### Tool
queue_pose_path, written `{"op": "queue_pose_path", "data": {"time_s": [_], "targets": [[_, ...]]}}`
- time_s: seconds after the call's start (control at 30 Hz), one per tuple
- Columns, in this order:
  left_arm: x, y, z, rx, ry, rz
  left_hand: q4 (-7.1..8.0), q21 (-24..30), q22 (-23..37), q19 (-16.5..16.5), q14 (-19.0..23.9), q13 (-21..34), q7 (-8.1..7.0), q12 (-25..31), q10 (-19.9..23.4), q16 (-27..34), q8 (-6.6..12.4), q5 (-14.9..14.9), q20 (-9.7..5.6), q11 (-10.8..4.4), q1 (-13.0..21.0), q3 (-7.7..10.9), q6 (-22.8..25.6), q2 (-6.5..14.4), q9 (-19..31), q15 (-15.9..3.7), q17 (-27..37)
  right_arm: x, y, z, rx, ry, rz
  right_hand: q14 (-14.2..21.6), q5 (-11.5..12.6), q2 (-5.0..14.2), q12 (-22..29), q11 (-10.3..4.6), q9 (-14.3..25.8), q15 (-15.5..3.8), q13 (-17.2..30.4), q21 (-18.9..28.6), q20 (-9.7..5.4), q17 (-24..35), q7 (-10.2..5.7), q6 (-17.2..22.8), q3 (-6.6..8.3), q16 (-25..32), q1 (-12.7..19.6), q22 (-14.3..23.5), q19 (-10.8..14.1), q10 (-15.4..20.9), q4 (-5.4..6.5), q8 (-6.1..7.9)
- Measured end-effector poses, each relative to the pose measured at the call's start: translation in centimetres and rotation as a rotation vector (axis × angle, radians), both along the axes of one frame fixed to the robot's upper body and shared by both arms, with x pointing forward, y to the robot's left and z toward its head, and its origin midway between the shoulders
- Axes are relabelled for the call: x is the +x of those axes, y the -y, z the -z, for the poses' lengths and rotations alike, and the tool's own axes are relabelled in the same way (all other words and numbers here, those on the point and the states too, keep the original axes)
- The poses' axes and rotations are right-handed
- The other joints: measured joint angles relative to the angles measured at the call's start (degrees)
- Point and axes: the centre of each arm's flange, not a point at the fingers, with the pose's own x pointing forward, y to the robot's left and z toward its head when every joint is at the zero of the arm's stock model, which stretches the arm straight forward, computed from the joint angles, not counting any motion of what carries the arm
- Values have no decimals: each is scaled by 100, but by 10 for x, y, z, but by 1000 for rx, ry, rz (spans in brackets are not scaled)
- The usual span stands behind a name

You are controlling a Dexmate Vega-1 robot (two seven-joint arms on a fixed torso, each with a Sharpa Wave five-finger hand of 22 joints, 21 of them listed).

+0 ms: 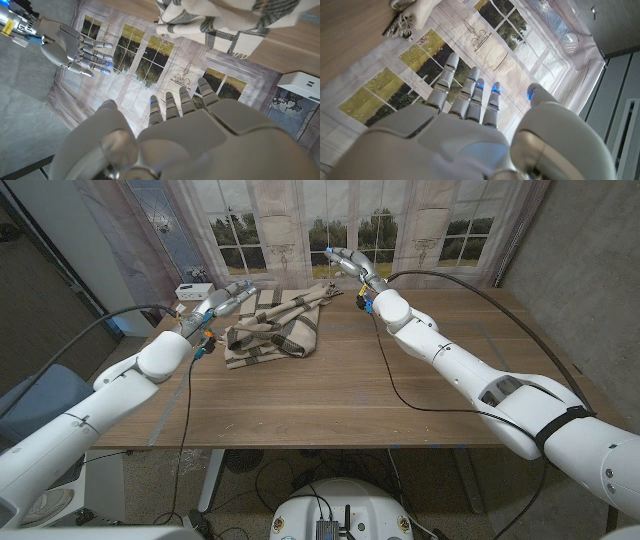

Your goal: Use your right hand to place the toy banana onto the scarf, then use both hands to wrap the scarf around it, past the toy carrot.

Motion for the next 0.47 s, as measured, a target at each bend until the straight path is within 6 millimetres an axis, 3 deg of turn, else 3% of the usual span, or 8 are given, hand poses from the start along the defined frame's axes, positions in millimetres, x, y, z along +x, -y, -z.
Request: {"op": "queue_pose_path", "data": {"time_s": [0.17,0.2,0.27,0.33,0.47], "targets": [[14,-8,-2,-9,-12,10,0,0,0,0,0,0,0,0,0,0,0,0,0,0,-22,0,0,22,0,0,0,1,10,7,70,-36,-22,0,-83,-65,0,74,0,0,0,0,64,8,32,-12,-21,41,65,0,65,9,-118,-17],[14,-3,-3,6,-11,58,0,0,0,0,0,0,0,0,0,0,0,0,0,0,-22,0,0,22,0,0,0,2,22,17,112,-54,-24,0,-106,-68,0,104,0,0,0,0,70,8,32,-12,-11,47,68,0,76,-21,-138,-17],[15,1,-7,12,-8,81,12,0,0,0,0,0,0,0,0,0,0,0,0,0,-22,12,0,22,0,0,0,3,29,22,138,-65,-29,-2,-137,-68,-35,141,0,2,7,0,58,31,77,-12,-37,62,68,0,126,-59,-166,-48],[25,-6,-6,4,-24,77,16,0,0,0,0,0,0,0,0,0,0,-2,0,0,-22,15,0,22,0,0,0,3,36,26,175,-74,-43,-52,-189,-99,-35,155,0,9,14,-13,60,36,104,-23,-68,62,96,-8,123,-50,-196,-58],[31,-2,-7,17,-36,111,16,0,0,-1,0,0,0,0,0,0,0,-50,0,0,-22,15,0,21,0,0,0,6,61,41,249,-90,-36,-248,-322,-236,-35,246,8,43,14,-347,112,5,137,11,-115,50,-40,-40,-462,-39,-242,-60]]}}
